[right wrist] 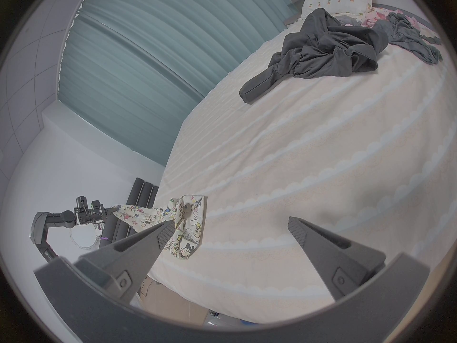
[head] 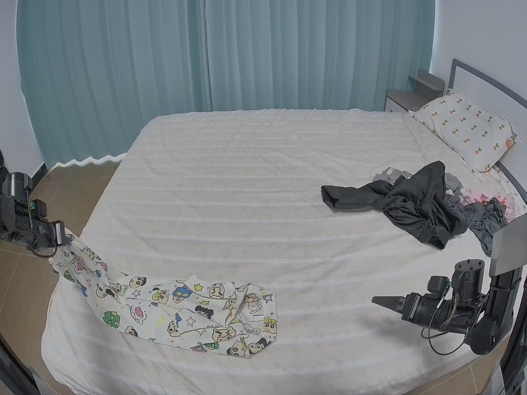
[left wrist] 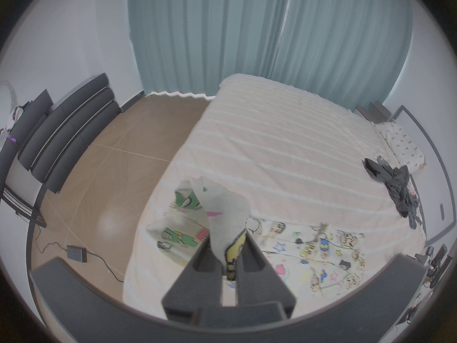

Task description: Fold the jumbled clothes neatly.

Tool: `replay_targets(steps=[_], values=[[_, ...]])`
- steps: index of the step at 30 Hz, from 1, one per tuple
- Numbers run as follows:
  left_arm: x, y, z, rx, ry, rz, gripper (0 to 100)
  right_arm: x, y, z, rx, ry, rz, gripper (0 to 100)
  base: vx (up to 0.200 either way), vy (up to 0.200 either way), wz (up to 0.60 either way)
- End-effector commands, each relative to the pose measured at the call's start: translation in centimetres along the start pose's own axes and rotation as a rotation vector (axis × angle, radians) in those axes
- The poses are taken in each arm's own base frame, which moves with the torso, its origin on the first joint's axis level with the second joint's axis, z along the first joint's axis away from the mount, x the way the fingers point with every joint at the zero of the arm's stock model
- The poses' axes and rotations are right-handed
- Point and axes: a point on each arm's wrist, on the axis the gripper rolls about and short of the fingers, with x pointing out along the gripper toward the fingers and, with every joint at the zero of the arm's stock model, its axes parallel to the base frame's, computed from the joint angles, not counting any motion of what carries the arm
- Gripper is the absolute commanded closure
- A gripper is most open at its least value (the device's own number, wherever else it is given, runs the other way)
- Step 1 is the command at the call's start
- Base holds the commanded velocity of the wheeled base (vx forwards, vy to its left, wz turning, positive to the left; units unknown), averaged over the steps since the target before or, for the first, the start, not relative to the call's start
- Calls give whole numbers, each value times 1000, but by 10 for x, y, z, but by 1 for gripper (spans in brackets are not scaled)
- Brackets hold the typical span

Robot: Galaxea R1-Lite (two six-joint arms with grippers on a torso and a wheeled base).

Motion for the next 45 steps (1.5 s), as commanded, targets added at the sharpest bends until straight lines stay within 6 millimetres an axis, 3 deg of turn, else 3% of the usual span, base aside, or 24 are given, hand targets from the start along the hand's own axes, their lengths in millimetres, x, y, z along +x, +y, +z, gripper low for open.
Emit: replay_targets(steps=[1,2,5,9,14,23,32,33,40,45], values=[[-25,-81,-26,61,18,-76,100,0,1,1,-4,-7,6,0,0,0,0],[-25,-108,-34,66,30,-87,100,0,1,1,-4,-7,6,0,0,0,0],[-26,-146,-51,81,57,-104,100,0,1,1,-4,-8,7,0,0,0,0],[-29,-180,-68,98,71,-142,100,0,1,1,-4,-8,7,0,0,0,0],[-6,-226,-95,108,75,-151,100,0,1,1,-6,-8,7,0,0,0,0],[13,-268,-123,117,95,-208,100,1,1,1,-6,-9,8,0,0,0,0],[22,-291,-130,79,111,-234,100,1,1,1,-9,-8,9,0,0,0,0],[25,-293,-130,78,113,-235,0,1,1,1,-9,-8,9,0,0,0,0],[23,-301,-136,46,124,-246,0,1,1,1,-8,-6,7,0,0,0,0],[13,-297,-130,26,98,-250,0,0,1,0,-10,-5,8,0,0,0,0]])
